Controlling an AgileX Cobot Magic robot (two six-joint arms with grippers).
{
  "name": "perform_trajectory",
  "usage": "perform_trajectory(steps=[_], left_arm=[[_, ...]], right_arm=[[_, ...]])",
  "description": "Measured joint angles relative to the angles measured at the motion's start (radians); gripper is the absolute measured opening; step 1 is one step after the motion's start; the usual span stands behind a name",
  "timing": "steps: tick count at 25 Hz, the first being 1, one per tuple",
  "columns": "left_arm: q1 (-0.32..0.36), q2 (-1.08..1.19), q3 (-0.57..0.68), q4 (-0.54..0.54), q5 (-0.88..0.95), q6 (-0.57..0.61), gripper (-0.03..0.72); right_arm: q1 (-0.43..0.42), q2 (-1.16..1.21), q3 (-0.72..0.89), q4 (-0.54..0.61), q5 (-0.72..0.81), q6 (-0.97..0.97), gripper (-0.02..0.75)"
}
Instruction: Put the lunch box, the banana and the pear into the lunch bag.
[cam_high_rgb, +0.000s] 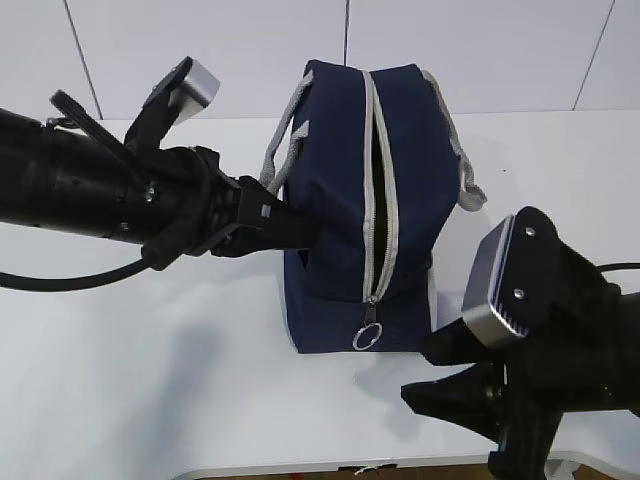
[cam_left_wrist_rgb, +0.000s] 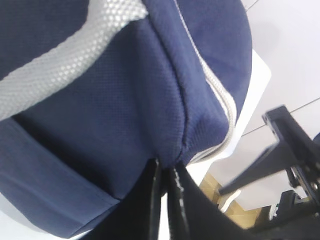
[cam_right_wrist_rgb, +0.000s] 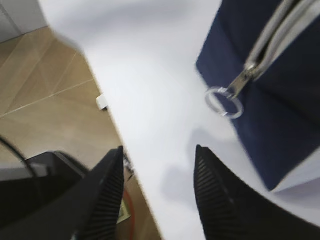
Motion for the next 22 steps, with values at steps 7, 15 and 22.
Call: perform_trajectory(steps=[7, 15, 22], left_arm=[[0.0, 0.0, 0.0, -0.022, 0.019, 0.0, -0.018], [0.0, 0.002, 0.0, -0.037, 0.066, 0.0, -0.018], [0.0, 0.002, 0.0, -0.062, 0.104, 0.0, -0.018]], right_arm=[[0.0, 0.017, 0.012, 0.377, -0.041, -0.421, 0.388], [0.0, 0.131, 0.012, 0.455, -0.043, -0.562, 0.388], [0.0, 0.185, 0.012, 0.459, -0.054, -0.602, 0.388]])
